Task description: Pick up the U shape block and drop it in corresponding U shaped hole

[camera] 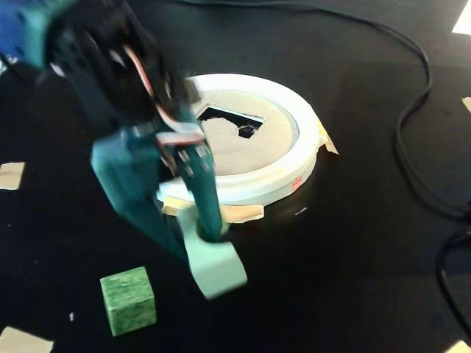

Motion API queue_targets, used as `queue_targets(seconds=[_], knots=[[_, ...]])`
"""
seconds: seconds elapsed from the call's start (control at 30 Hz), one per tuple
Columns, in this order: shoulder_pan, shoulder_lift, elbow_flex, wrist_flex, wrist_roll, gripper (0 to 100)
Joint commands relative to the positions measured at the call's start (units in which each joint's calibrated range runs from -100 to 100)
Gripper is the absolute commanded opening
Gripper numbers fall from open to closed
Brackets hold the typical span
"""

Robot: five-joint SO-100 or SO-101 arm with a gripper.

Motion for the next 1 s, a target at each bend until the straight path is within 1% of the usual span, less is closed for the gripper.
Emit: queue_targets(seconds=[0.0,0.1,0.13,0.27,0.3,0.37,0.43,0.47,0.6,0.63,0.7,0.8,0.83,0.93,0.97], knots=[[-1.0,-12.8,-4.9,7.5,-10.9,1],[-1.7,-16.6,-5.0,10.5,-16.7,1],[-4.1,-18.6,-5.0,12.4,-21.0,1],[-11.3,-22.8,-5.0,16.6,-31.7,1],[-15.2,-23.3,-5.0,16.7,-36.5,1],[-20.1,-23.4,-5.0,15.9,-42.3,1],[-24.2,-23.4,-5.0,15.8,-46.9,1],[-27.3,-23.4,-5.0,15.8,-50.4,1],[-31.6,-23.3,-5.1,15.7,-58.1,1],[-33.1,-23.3,-5.1,15.7,-62.1,1],[-34.9,-23.3,-5.1,15.7,-66.8,1],[-38.9,-22.6,-5.1,15.6,-71.9,1],[-39.9,-22.3,-5.1,15.3,-72.9,1],[-43.3,-20.2,-5.0,11.2,-75.9,1],[-44.5,-18.3,-5.0,8.3,-77.5,1]])
